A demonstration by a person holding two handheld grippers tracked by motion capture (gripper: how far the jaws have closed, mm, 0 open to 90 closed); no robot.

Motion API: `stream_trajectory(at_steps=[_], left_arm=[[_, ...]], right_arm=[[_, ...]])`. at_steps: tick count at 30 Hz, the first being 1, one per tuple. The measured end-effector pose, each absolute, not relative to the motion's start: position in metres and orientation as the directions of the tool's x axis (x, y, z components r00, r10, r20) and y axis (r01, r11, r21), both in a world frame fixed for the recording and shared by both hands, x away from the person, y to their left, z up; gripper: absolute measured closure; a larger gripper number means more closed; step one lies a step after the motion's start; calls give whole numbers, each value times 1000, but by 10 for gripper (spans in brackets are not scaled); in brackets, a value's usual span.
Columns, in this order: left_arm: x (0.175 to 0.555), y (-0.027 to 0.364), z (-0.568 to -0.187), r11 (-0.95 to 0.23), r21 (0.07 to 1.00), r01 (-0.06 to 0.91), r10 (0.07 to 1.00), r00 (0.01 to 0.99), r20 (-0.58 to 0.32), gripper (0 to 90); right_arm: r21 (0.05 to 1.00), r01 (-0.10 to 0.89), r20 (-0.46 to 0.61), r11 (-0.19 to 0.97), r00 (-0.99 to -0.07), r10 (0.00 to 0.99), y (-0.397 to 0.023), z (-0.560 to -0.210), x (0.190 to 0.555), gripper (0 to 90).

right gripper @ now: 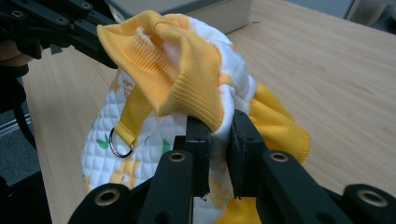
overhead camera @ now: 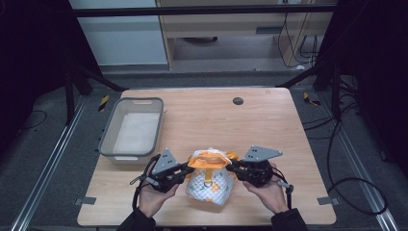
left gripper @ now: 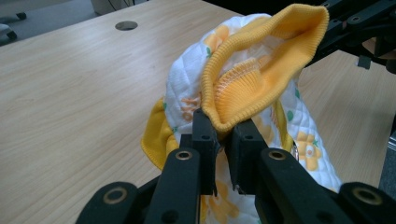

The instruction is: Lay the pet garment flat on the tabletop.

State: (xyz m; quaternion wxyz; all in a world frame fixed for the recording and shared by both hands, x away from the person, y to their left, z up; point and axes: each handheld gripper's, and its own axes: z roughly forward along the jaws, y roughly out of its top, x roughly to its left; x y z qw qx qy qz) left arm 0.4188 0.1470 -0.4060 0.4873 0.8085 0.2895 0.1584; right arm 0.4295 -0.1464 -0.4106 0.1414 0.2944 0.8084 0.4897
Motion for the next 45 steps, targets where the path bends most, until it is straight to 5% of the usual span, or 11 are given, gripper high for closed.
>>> stream_trajectory(at_steps=[22, 35, 38, 40, 45], left_arm=[[447, 138, -356, -284, 923, 260, 692, 722, 10, 820], [518, 102, -355, -266, 917, 298, 812, 581, 46, 807], [537, 99, -352, -206, 933, 294, 847, 531, 20, 586], [540, 103, -352, -162, 945, 285, 856, 517, -10, 438], [526, 121, -359, -176, 944, 279, 849, 528, 2, 365]], right_arm=[[927, 285, 33, 243, -709, 705, -140, -371, 455, 801], [947, 269, -20, 173, -490, 871, -131, -379, 513, 784], [957, 241, -62, 159, -365, 929, -131, -375, 529, 623], [955, 244, -85, 170, -322, 943, -134, -375, 534, 605], [949, 247, -99, 194, -350, 932, -151, -376, 523, 569]])
